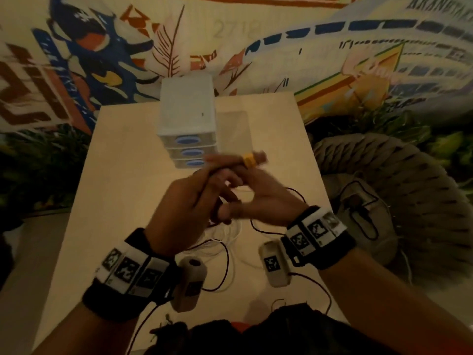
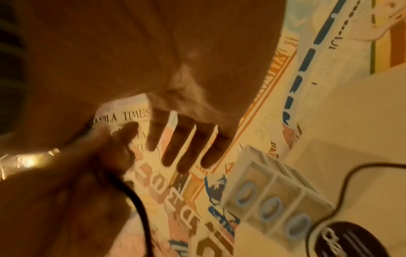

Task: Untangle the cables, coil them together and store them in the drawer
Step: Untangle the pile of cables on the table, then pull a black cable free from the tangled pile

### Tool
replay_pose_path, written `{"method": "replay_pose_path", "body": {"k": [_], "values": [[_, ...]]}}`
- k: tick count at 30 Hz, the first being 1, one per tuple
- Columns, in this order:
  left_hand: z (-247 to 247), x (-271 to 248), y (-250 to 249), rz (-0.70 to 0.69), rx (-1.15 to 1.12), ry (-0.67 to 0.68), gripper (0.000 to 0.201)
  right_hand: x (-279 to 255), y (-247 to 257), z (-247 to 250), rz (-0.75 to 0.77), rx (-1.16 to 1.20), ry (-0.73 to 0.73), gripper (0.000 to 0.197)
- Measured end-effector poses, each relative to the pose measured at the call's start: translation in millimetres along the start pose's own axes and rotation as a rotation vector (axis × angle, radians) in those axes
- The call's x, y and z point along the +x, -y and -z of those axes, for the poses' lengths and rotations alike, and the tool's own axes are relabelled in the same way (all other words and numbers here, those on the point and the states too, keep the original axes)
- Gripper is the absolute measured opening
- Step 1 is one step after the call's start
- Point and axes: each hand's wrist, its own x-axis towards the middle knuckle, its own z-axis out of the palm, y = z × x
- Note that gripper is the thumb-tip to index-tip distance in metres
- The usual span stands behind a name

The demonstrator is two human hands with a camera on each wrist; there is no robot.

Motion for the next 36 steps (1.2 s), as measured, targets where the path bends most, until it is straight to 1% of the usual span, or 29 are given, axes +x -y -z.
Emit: {"method": "replay_pose_path", "body": {"k": [1, 2, 3, 4, 5, 6, 7, 8, 9, 10, 11, 12, 13, 14, 16, 17, 18, 19, 21, 22, 24, 27, 30, 32, 34, 36], "values": [[5, -1, -5, 0.022, -0.088, -0.064, 0.034, 0, -5, -8, -0.057, -0.028, 0.110, 0.066], [11, -2, -8, 0.030, -0.162, -0.114, 0.037, 0, -13, -17, -0.060, -0.085, 0.203, 0.055], [16, -3, -11, 0.021, -0.214, -0.155, 0.039, 2, -23, -26, -0.001, -0.182, 0.247, 0.040], [22, -4, -13, -0.005, -0.242, -0.196, 0.040, 5, -34, -34, 0.081, -0.280, 0.246, 0.024], [28, -6, -14, -0.048, -0.251, -0.246, 0.041, 8, -46, -39, 0.133, -0.355, 0.243, 0.015], [34, -8, -15, -0.106, -0.237, -0.309, 0.041, 12, -57, -39, 0.126, -0.422, 0.229, 0.016], [39, -11, -15, -0.156, -0.212, -0.375, 0.042, 16, -64, -35, 0.073, -0.471, 0.202, 0.021], [44, -14, -12, -0.187, -0.182, -0.440, 0.044, 20, -72, -27, 0.050, -0.523, 0.148, 0.025], [51, -19, -7, -0.193, -0.165, -0.499, 0.046, 23, -79, -17, 0.061, -0.566, 0.064, 0.027], [59, -24, 2, -0.164, -0.159, -0.552, 0.044, 25, -86, -6, 0.089, -0.608, -0.021, 0.028], [67, -29, 7, -0.098, -0.176, -0.580, 0.044, 27, -92, 5, 0.108, -0.637, -0.082, 0.029], [74, -33, 14, -0.014, -0.194, -0.595, 0.048, 29, -97, 16, 0.106, -0.668, -0.115, 0.029], [79, -37, 19, 0.061, -0.208, -0.603, 0.051, 31, -101, 26, 0.074, -0.705, -0.120, 0.029], [81, -40, 21, 0.105, -0.202, -0.621, 0.049, 31, -104, 33, 0.009, -0.739, -0.114, 0.028], [82, -43, 19, 0.133, -0.159, -0.677, 0.046, 28, -103, 49, -0.142, -0.763, -0.090, 0.026], [81, -44, 18, 0.174, -0.145, -0.681, 0.046, 25, -101, 56, -0.199, -0.724, -0.072, 0.027], [80, -45, 22, 0.230, -0.131, -0.639, 0.046, 21, -97, 60, -0.232, -0.670, -0.056, 0.028], [78, -46, 26, 0.291, -0.100, -0.561, 0.044, 17, -90, 61, -0.233, -0.638, -0.050, 0.029], [73, -48, 38, 0.384, 0.062, -0.405, 0.039, 14, -74, 54, -0.179, -0.654, -0.063, 0.029], [70, -48, 41, 0.401, 0.152, -0.351, 0.038, 14, -65, 48, -0.144, -0.666, -0.076, 0.029], [57, -47, 39, 0.366, 0.228, -0.260, 0.037, 15, -43, 30, -0.069, -0.640, -0.090, 0.028], [37, -42, 33, 0.245, 0.156, -0.146, 0.033, 17, -9, -1, 0.014, -0.640, -0.029, 0.021], [28, -39, 29, 0.164, 0.148, -0.057, 0.042, 15, 15, -21, 0.064, -0.685, 0.010, 0.022], [29, -39, 28, 0.140, 0.121, -0.043, 0.046, 12, 25, -25, 0.096, -0.703, -0.003, 0.019], [35, -40, 30, 0.104, 0.115, -0.015, 0.039, 8, 30, -26, 0.097, -0.709, -0.001, 0.015], [41, -43, 35, 0.064, 0.193, 0.039, 0.022, 4, 28, -26, 0.069, -0.715, 0.003, 0.011]]}}
